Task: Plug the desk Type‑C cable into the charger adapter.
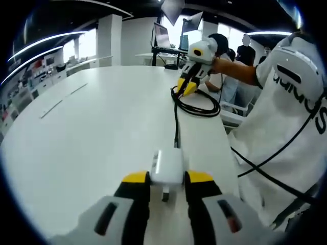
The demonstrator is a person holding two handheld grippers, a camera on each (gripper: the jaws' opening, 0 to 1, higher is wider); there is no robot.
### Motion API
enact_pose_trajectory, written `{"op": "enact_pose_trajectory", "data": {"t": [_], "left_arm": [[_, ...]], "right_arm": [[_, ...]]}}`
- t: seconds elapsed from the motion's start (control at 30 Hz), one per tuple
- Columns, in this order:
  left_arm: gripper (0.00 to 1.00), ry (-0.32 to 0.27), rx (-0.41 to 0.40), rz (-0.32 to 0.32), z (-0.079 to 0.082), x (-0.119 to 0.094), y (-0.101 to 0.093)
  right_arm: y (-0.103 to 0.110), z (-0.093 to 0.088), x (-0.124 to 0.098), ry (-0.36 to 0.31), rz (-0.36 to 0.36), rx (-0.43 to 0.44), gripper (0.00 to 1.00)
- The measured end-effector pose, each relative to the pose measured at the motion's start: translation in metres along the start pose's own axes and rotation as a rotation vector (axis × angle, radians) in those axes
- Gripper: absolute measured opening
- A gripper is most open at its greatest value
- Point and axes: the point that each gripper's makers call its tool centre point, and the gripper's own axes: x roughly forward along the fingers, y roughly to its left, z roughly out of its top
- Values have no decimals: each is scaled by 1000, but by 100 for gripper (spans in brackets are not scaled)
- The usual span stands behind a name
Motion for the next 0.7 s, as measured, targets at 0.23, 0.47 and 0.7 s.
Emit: {"op": "enact_pose_trajectory", "data": {"t": [0.23,0.47,0.7], "left_arm": [[26,1,-1,5,0,0,0],[26,3,0,9,0,0,0],[26,4,6,10,1,1,0]], "right_arm": [[-12,-15,-21,10,-61,32,6],[-16,-27,-35,25,-102,63,6],[-9,-34,-29,68,-96,39,7]]}}
